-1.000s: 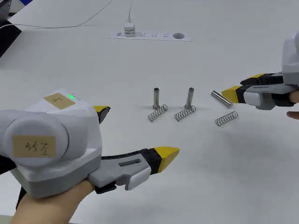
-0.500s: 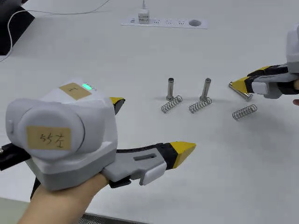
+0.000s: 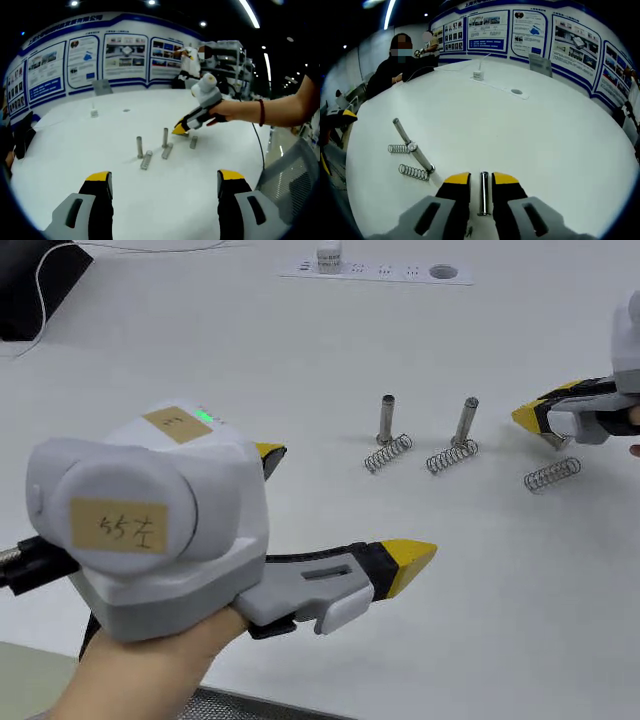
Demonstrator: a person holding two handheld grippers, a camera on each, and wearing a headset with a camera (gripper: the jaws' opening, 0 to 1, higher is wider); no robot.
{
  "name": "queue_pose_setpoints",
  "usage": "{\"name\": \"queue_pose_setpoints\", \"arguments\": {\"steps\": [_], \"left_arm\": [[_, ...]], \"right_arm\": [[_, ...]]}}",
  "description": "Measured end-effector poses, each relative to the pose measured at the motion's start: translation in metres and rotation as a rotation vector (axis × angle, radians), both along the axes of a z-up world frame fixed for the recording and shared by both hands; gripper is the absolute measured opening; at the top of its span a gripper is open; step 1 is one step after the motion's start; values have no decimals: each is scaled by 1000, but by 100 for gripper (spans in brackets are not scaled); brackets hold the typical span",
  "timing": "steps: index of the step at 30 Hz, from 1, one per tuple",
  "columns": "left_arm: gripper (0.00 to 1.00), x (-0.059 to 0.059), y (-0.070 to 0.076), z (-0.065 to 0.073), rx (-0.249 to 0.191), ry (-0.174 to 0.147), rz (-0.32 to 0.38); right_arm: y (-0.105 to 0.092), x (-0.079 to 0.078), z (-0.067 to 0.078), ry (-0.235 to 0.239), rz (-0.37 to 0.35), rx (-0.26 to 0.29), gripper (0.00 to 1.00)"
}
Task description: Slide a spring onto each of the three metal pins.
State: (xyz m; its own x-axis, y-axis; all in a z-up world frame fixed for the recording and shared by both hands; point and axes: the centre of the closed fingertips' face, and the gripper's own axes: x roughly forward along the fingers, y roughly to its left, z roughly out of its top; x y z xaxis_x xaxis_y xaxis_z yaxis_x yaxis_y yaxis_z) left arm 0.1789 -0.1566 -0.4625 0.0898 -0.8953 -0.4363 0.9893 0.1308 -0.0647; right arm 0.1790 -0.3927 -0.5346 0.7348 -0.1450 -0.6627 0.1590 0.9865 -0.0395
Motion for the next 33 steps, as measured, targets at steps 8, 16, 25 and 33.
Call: {"name": "queue_pose_setpoints", "arguments": {"steps": [8,16,25,33], "left_arm": [[87,1,1,-1,6,-1,3],[86,1,2,-1,8,-5,2],[86,2,3,0,6,-11,4],[86,2,2,3,-3,-14,2]], "right_arm": [[0,2,-4,28,-3,9,14],[-2,0,-10,55,-18,15,9],[-5,-2,-7,29,-78,73,9],[3,-8,12,-15,-79,79,9]]}}
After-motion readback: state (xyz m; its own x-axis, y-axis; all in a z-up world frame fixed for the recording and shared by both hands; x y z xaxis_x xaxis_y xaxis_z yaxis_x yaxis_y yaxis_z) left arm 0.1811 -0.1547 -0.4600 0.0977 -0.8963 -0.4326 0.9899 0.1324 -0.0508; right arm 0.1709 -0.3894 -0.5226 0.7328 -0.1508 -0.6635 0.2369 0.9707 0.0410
